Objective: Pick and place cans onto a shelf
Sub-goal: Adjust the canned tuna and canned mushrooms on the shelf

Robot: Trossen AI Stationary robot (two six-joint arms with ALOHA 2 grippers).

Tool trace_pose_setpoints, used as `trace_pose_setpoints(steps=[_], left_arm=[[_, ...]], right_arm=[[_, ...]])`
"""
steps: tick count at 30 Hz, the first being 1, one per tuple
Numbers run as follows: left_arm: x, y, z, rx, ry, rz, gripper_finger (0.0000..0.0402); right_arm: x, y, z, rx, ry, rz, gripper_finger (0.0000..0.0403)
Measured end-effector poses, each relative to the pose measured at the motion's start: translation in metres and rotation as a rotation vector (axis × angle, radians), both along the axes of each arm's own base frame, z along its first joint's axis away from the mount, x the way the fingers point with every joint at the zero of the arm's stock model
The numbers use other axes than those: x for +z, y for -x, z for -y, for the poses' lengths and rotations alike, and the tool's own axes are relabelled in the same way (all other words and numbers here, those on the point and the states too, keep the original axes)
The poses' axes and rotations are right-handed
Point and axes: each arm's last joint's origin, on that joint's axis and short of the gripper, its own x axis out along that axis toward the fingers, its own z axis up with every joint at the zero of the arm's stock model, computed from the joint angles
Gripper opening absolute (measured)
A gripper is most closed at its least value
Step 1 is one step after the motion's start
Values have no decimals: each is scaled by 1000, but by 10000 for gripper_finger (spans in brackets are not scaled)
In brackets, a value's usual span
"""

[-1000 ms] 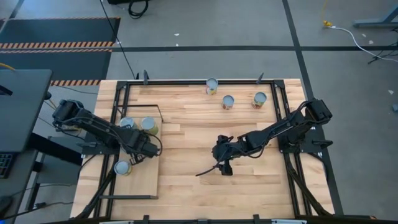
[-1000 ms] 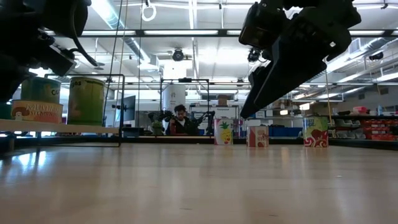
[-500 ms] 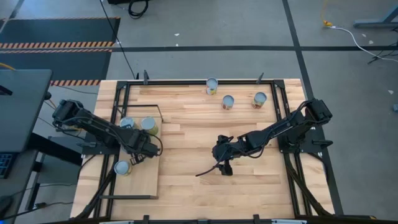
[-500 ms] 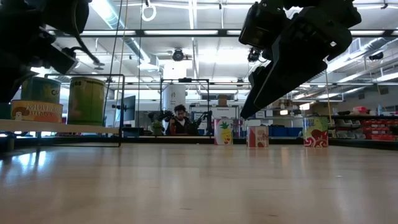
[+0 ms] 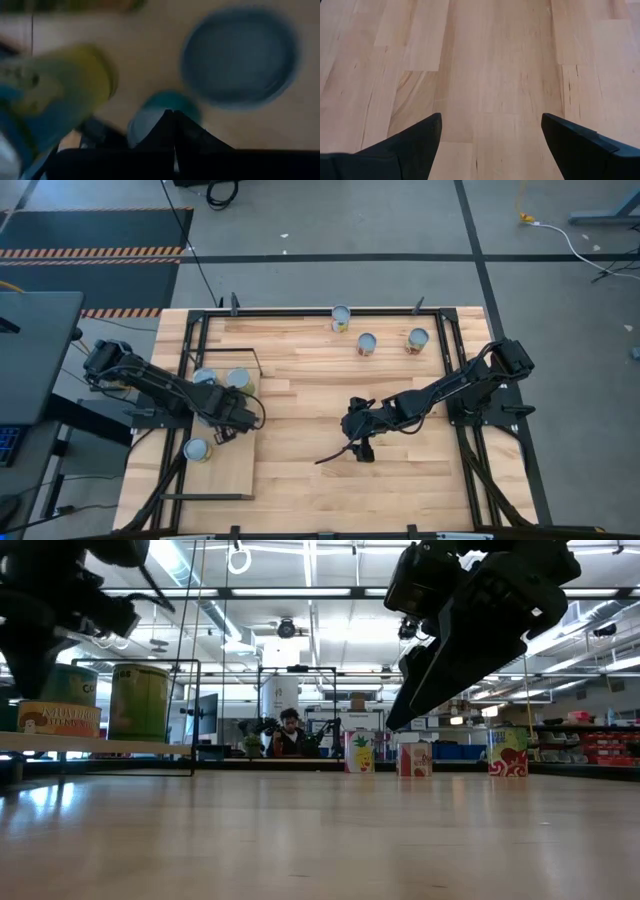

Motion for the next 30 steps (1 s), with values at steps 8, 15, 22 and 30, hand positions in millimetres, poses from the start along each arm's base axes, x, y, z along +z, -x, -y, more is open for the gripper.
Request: trace_pose_setpoints(steps=[8,15,22,30], left_arm=[[-9,-16,2,-51,10,156,2],[-22,-19,2,-77,15,99,2],[-16,-30,5,-115,24,183,2],[-15,-29,5,-120,25,162,2]], right_arm=[[0,0,0,12,9,1,350],[0,0,0,13,10,-2,350],[0,0,1,11,9,-2,350],[0,0,1,13,7,-3,350]])
